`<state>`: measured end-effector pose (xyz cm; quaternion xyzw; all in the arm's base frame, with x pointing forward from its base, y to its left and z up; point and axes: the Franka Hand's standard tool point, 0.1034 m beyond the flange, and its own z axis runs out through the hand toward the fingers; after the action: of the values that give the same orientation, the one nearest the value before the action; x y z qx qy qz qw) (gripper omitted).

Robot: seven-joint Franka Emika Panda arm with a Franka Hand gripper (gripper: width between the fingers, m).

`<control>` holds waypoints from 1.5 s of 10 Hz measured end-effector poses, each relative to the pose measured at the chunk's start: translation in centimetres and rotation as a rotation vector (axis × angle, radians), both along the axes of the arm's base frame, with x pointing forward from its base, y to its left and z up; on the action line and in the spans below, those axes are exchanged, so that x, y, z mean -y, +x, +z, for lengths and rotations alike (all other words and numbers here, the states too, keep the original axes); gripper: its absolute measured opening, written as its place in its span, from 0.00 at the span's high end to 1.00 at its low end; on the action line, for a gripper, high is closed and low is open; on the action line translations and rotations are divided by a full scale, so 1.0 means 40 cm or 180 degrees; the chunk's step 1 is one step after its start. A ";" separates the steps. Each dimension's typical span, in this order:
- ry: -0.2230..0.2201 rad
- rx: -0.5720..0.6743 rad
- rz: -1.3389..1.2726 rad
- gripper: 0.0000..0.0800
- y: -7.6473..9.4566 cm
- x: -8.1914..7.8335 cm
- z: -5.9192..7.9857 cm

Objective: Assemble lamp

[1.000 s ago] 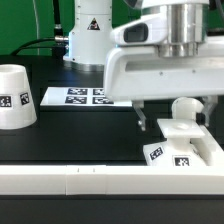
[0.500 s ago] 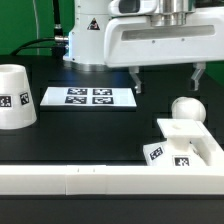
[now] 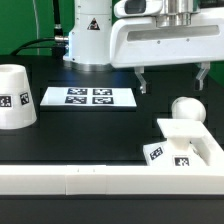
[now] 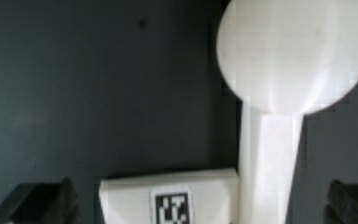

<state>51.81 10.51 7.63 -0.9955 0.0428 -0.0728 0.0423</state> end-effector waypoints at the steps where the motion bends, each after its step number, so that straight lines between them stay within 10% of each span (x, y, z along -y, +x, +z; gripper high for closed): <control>1: 0.0035 -0.0044 -0.0171 0.13 -0.013 -0.040 -0.006; 3: 0.0040 -0.0067 -0.0104 0.13 -0.027 -0.095 -0.023; 15: -0.0078 -0.2016 0.0197 0.13 -0.056 -0.093 -0.043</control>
Offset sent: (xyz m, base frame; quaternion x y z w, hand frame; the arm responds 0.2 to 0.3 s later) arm 0.0000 0.0000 0.0000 0.0000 -0.0650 0.0000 0.9979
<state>49.55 14.22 5.93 -0.9700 0.0226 0.2416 0.0170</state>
